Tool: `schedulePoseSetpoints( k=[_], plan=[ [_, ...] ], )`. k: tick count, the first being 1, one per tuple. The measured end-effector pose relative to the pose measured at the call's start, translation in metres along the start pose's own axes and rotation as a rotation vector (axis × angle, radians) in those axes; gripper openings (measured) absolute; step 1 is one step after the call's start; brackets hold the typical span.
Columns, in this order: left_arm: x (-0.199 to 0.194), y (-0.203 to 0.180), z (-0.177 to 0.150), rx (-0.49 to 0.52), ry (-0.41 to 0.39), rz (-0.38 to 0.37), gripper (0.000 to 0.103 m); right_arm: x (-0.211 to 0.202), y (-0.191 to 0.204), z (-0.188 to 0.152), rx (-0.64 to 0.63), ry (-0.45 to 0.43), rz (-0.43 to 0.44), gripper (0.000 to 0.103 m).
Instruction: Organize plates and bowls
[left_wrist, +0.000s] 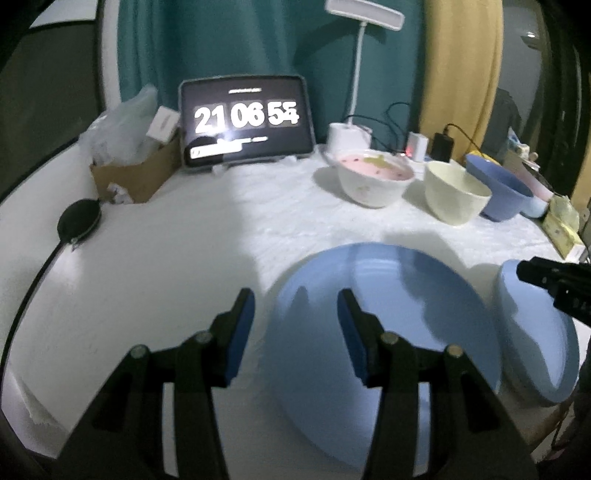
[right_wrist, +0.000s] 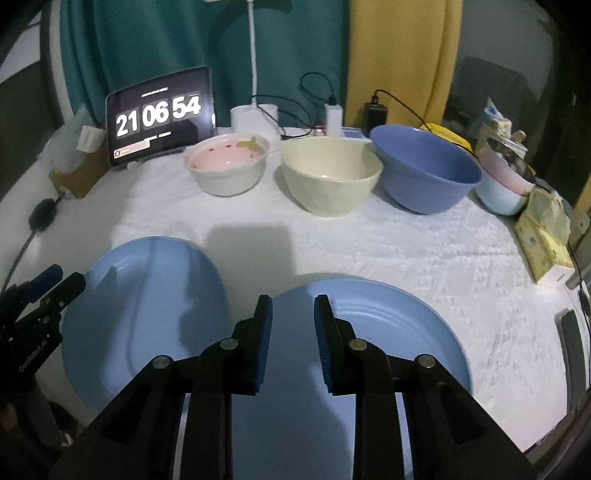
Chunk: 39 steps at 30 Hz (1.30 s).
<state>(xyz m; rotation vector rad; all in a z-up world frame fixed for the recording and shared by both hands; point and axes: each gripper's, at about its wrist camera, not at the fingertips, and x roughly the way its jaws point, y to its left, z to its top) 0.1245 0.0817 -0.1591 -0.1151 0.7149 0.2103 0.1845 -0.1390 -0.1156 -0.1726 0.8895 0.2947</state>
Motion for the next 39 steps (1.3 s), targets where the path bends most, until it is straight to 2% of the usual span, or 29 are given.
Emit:
schedulePoseSetpoints(
  k=[8,22,27,30,34,37,39],
  plan=[
    [0.013,0.019,-0.006,-0.022,0.035,-0.010,0.049,0.015,0.024,0.008,-0.032,0.029,0.015,0.025],
    [0.034,0.014,-0.020,-0.018,0.148,-0.069,0.049,0.046,0.050,0.012,-0.072,0.102,0.058,0.025],
    [0.033,0.014,-0.021,-0.012,0.145,-0.065,0.049,0.058,0.054,0.013,-0.077,0.144,0.062,0.026],
    [0.033,0.013,-0.021,-0.003,0.141,-0.072,0.049,0.064,0.055,0.013,-0.079,0.170,0.065,0.031],
    [0.033,0.011,-0.022,0.008,0.133,-0.080,0.048,0.065,0.061,0.010,-0.115,0.166,0.044,0.032],
    [0.032,0.010,-0.023,0.008,0.131,-0.085,0.045,0.065,0.063,0.008,-0.138,0.157,0.040,0.031],
    [0.031,0.010,-0.023,0.008,0.131,-0.092,0.042,0.064,0.066,0.007,-0.152,0.154,0.047,0.026]
  ],
)
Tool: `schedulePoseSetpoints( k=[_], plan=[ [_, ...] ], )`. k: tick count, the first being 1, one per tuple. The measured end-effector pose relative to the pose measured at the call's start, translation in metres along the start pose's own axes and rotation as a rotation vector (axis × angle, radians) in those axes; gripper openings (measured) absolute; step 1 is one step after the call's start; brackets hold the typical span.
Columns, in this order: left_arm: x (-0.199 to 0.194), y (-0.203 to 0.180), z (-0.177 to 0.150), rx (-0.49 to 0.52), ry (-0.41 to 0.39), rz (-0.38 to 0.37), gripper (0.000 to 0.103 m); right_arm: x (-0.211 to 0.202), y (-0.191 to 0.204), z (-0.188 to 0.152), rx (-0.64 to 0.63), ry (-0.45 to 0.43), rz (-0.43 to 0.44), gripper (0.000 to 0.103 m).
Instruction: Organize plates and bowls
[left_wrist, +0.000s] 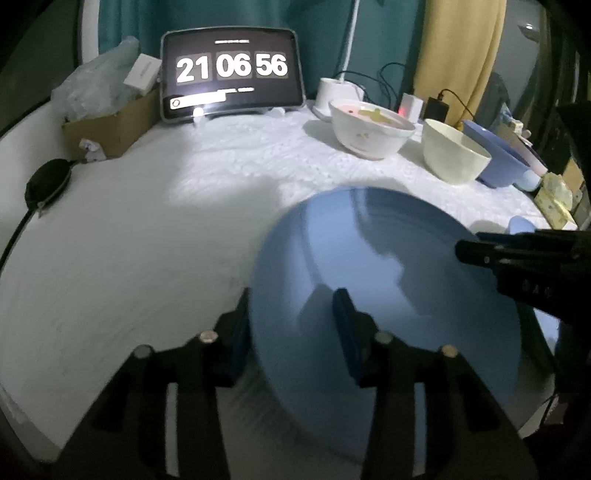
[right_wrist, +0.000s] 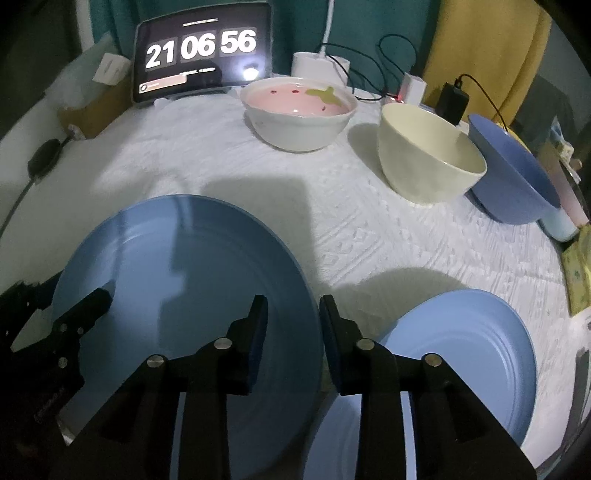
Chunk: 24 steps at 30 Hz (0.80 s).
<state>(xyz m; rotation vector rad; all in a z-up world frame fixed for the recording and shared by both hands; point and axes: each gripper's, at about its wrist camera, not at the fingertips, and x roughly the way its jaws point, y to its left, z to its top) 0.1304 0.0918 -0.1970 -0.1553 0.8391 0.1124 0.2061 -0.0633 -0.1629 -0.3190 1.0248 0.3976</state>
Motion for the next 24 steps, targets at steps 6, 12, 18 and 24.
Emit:
schedulePoseSetpoints(
  k=[6,12,18,24],
  plan=[
    [-0.005,0.003,-0.001,-0.019,0.003,0.004,0.042,-0.005,0.003,-0.001,0.004,-0.015,0.013,0.021],
    [-0.015,0.003,0.001,-0.031,-0.016,0.014,0.042,-0.018,0.004,-0.002,0.002,-0.047,0.036,0.021],
    [-0.027,0.004,0.007,-0.043,-0.040,0.018,0.042,-0.034,0.002,-0.003,0.014,-0.081,0.060,0.021],
    [-0.045,-0.002,0.016,-0.023,-0.092,0.022,0.042,-0.054,-0.001,-0.002,0.030,-0.115,0.084,0.021]
  ],
)
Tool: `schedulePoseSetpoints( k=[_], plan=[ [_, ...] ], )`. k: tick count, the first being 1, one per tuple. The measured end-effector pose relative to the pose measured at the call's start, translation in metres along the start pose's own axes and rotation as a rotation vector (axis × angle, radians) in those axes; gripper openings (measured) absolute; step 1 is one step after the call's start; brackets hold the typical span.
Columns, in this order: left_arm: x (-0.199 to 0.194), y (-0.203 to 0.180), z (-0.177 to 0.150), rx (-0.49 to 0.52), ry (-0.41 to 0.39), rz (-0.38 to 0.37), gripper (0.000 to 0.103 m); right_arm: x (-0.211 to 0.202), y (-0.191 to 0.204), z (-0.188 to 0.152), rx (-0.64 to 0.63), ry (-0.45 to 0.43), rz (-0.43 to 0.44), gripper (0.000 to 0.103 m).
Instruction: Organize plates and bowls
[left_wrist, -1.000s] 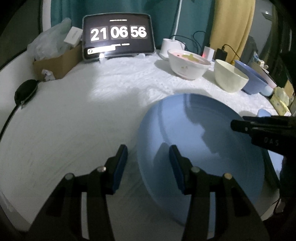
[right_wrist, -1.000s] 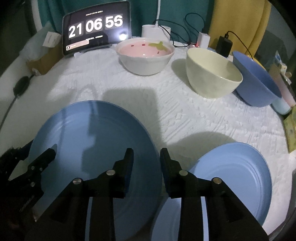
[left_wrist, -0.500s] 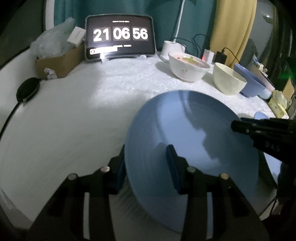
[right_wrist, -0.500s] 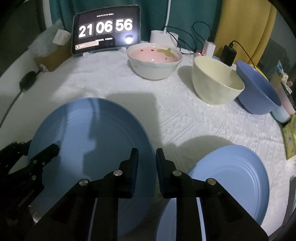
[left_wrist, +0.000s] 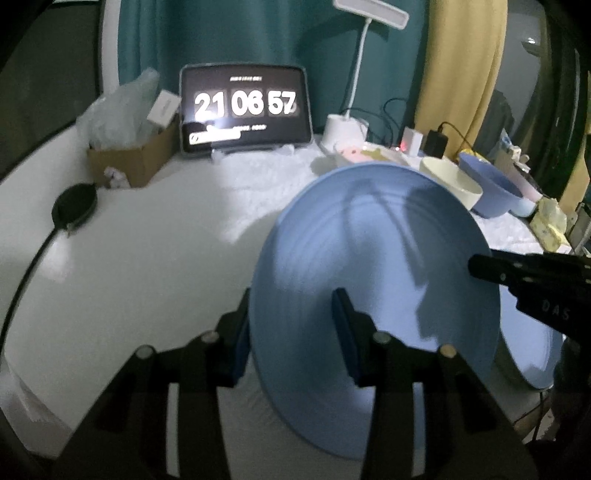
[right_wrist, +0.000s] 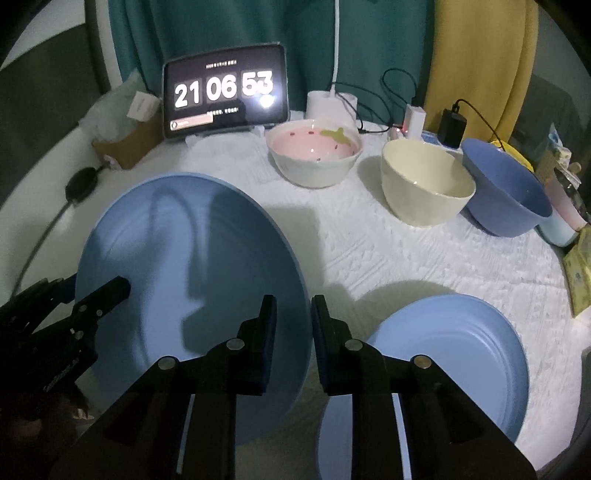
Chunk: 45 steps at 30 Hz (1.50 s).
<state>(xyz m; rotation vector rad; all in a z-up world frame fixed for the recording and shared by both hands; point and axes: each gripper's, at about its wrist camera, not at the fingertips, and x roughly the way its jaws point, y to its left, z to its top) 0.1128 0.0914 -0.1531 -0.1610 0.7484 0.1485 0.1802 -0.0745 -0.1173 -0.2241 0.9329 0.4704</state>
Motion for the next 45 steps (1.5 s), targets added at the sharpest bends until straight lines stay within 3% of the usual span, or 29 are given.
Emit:
schedulePoseSetpoints(
  k=[28,45],
  plan=[
    [-0.033,-0.079,0.017,0.118,-0.047,-0.010,0.042,-0.061,-0.064,-0.013,0.115,-0.138,-0.003,0.021],
    [-0.012,-0.156,0.007,0.213,0.034,-0.080,0.042,-0.068,-0.134,-0.049,0.235,-0.132,-0.047,0.021]
  ],
)
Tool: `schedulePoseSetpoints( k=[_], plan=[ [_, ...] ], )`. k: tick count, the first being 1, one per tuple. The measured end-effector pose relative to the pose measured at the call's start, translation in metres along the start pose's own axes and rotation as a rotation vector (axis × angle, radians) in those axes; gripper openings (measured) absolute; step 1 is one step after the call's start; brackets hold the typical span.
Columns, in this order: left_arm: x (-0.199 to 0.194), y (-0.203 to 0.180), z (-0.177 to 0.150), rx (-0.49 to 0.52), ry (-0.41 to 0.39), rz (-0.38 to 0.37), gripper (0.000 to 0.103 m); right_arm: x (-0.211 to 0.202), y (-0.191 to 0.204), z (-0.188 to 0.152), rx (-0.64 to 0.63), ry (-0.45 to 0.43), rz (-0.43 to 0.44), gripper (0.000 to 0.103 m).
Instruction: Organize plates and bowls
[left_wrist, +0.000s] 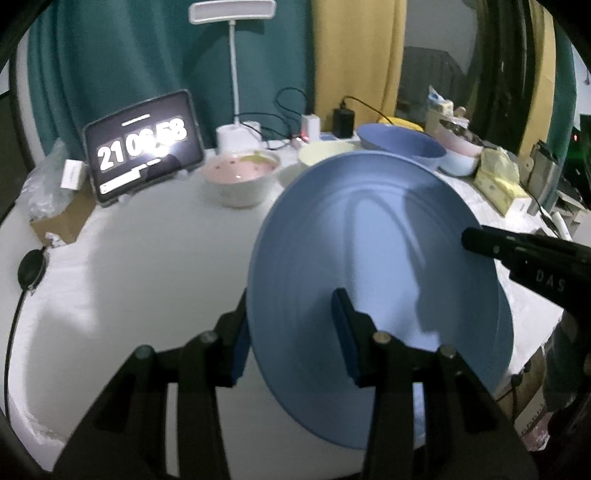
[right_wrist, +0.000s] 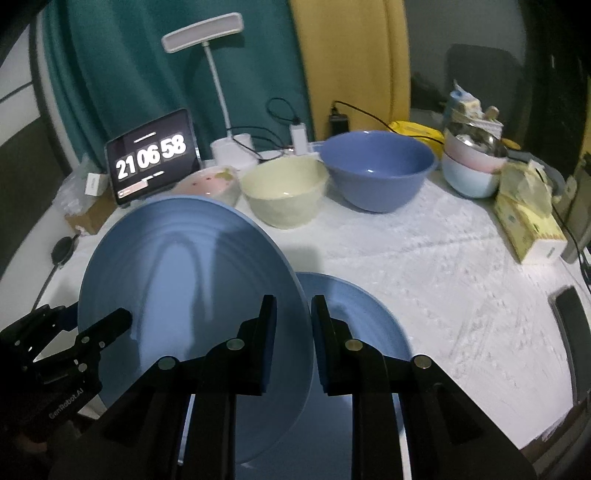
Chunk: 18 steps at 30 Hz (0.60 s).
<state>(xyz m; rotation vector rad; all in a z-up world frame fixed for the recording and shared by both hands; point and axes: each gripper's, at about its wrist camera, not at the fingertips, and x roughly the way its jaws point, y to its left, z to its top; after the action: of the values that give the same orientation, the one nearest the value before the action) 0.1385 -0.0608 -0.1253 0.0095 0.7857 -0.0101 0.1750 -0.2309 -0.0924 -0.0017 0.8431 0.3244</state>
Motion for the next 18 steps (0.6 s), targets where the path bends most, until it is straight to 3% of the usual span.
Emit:
schedulePoseSetpoints(
  k=[8,18],
  plan=[
    [0.019,-0.030,0.001,0.036,0.039,-0.027,0.042,0.005,-0.031,-0.010,0.038,0.024,-0.032,0.021],
    [0.035,-0.041,0.000,0.050,0.078,-0.035,0.042,0.015,-0.054,-0.017,0.069,0.058,-0.041,0.021]
  ],
)
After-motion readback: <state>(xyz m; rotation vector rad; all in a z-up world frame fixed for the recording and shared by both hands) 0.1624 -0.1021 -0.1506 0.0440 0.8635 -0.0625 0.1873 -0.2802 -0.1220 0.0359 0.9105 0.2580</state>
